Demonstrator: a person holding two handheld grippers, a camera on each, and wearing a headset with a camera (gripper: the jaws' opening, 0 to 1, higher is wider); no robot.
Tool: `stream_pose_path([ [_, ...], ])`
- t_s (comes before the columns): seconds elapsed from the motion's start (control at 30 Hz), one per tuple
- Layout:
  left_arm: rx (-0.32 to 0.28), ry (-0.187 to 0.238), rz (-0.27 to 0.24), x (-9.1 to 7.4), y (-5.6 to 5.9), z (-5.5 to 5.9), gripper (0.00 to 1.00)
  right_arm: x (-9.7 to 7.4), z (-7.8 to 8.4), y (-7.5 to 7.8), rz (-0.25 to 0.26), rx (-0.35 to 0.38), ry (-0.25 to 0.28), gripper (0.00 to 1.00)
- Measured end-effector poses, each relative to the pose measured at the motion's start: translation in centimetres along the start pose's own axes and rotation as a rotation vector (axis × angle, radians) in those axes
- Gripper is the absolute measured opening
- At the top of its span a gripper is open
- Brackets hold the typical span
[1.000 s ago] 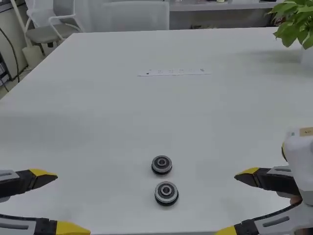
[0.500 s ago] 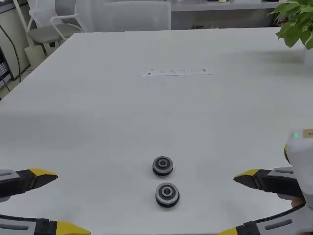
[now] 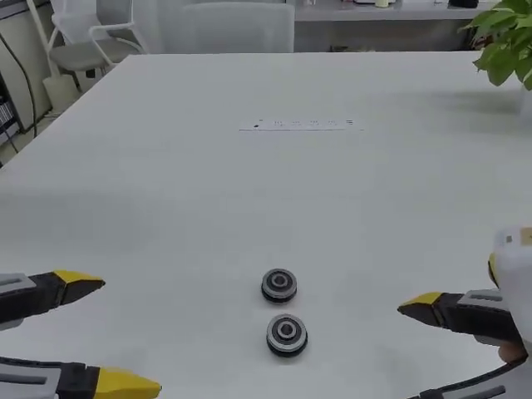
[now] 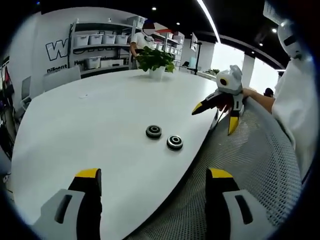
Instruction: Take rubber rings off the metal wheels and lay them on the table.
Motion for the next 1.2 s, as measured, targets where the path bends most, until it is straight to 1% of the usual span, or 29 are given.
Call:
stream_pose_path([
  [0.07, 0.006, 0.018, 0.005, -0.1, 0.1, -0.3, 0.85, 0.0, -0.1, 0.1, 0.0, -0.005, -0.001, 0.93],
  [0.1, 0.006, 0.043, 0.017, -0.2, 0.3, -0.6, 0.85, 0.0, -0.1, 0.1, 0.0, -0.01, 0.001, 0.93],
  [0.17, -0.007, 0.079, 0.026, -0.4, 0.4, -1.0, 0.85, -0.1, -0.4, 0.1, 0.007, -0.023, 0.003, 0.92],
  [0.23, -0.021, 0.093, 0.021, -0.6, 0.2, -1.2, 0.85, -0.3, -0.8, 0.2, 0.016, -0.036, 0.024, 0.91],
  [0.3, -0.016, 0.103, 0.022, -0.7, 0.2, -1.4, 0.85, -0.5, -1.1, 0.2, 0.02, -0.034, 0.033, 0.9],
  [0.43, 0.006, 0.092, 0.022, -0.8, 0.5, -1.6, 0.86, -0.6, -1.6, 0.6, 0.043, -0.048, 0.027, 0.9],
  [0.53, 0.027, 0.09, 0.027, -0.9, 0.6, -1.9, 0.87, -0.6, -2.1, 0.6, 0.041, -0.069, 0.031, 0.89],
  [0.63, 0.038, 0.087, 0.023, -1.0, 0.5, -2.0, 0.87, -0.7, -2.1, 0.9, 0.048, -0.111, -0.006, 0.87],
  [0.77, 0.043, 0.096, 0.028, -1.4, 0.6, -2.2, 0.88, -1.2, -2.9, 1.2, 0.051, -0.121, 0.011, 0.85],
  [0.9, 0.062, 0.103, 0.035, -1.4, 0.8, -2.7, 0.88, -1.7, -3.9, 1.7, 0.056, -0.14, 0.037, 0.82],
  [1.0, 0.076, 0.117, 0.057, -1.5, 1.2, -3.3, 0.89, -2.0, -4.5, 2.0, 0.065, -0.15, 0.05, 0.81],
  [1.07, 0.084, 0.119, 0.057, -1.5, 1.3, -3.7, 0.89, -2.2, -4.8, 2.1, 0.065, -0.157, 0.059, 0.81],
  [1.13, 0.099, 0.126, 0.049, -1.4, 1.3, -4.1, 0.92, -2.4, -5.2, 2.2, 0.068, -0.166, 0.068, 0.79],
  [1.2, 0.116, 0.138, 0.054, -1.4, 1.4, -4.6, 0.93, -2.5, -5.8, 2.4, 0.071, -0.177, 0.083, 0.79],
])
Point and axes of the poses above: the centre of the closed fingertips' face, and the gripper's own axes: x roughly forward along the fingers, y roughly to its right, z roughly out of its underside, the point moved 6 cm from there along -x, roughly backward along the fingers, and after that the axes turned 13 degrees about -x, right-handed, at the moved point
